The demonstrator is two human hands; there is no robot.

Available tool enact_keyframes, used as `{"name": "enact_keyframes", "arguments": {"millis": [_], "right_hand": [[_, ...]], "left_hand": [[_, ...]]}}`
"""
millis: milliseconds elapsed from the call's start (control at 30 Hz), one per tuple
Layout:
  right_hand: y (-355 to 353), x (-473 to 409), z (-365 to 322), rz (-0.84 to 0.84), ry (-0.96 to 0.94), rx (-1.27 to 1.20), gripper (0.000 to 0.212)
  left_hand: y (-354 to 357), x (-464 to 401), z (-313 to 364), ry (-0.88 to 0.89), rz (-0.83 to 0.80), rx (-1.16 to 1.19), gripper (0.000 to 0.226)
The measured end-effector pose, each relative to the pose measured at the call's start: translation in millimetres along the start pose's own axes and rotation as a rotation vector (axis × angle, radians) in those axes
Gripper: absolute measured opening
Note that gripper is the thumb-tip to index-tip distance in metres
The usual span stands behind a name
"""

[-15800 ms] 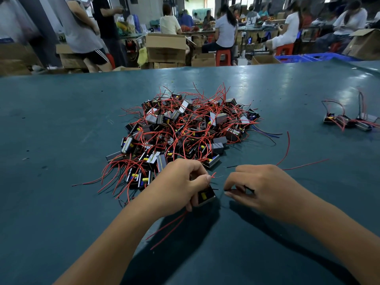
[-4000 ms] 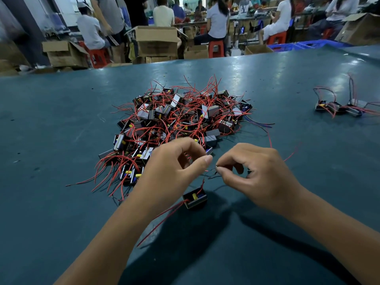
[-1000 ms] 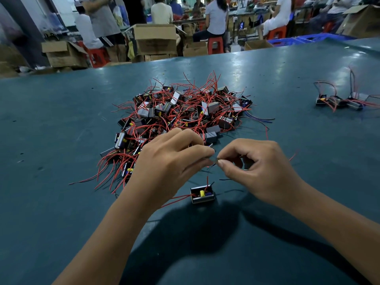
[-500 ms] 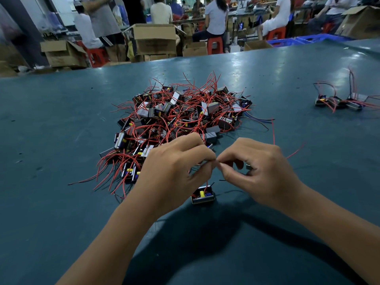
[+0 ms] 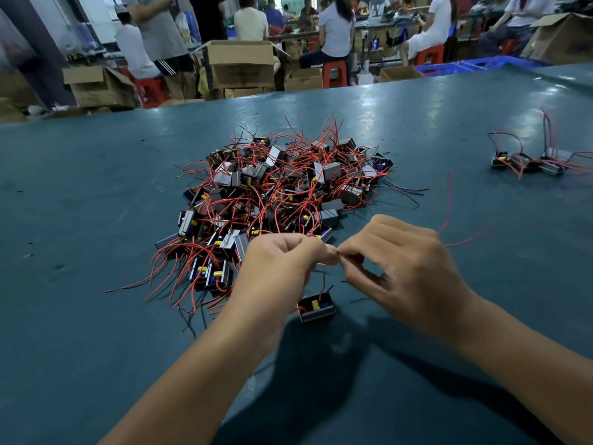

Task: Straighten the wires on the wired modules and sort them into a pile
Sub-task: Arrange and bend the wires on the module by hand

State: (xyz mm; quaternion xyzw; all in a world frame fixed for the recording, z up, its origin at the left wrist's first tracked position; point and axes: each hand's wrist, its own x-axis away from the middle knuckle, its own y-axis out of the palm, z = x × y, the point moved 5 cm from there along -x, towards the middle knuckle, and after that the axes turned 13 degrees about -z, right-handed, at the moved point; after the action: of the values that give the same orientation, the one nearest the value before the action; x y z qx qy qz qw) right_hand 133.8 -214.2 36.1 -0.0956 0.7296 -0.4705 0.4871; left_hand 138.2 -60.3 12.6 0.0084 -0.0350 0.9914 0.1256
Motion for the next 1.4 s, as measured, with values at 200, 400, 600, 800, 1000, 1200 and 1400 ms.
{"name": "enact_keyframes", "arguments": {"millis": [200, 400, 600, 800, 1000, 1200, 1400], "right_hand": [[1, 2, 6, -0.004, 0.089, -0.128, 0.013], [2, 4, 11, -0.013, 0.170, -0.251, 0.006], [2, 4, 12, -0.015, 0.166, -0.260, 0.005], [2, 3, 9, -0.035, 0.141, -0.265, 0.005], [2, 3, 9, -0.027, 0.131, -0.244, 0.005], [3, 4, 9, -0.036, 0.110, -0.235, 0.006], [4, 3, 7, -0.043, 0.077, -0.203, 0.005]], "left_hand": [[-4, -2, 4, 0.023, 0.001, -0.078, 0.024], [-13, 6, 39, 0.635, -0.019, -0.861, 0.008], [-12, 6, 34, 0.751, 0.016, -0.943, 0.012], [-11, 5, 33, 0.799, 0.035, -1.037, 0.015], [-12, 1, 31, 0.766, -0.016, -1.004, 0.019], [-9, 3, 32, 0.774, -0.050, -1.011, 0.016], [0, 6, 33, 0.673, -0.095, -1.053, 0.023]]}}
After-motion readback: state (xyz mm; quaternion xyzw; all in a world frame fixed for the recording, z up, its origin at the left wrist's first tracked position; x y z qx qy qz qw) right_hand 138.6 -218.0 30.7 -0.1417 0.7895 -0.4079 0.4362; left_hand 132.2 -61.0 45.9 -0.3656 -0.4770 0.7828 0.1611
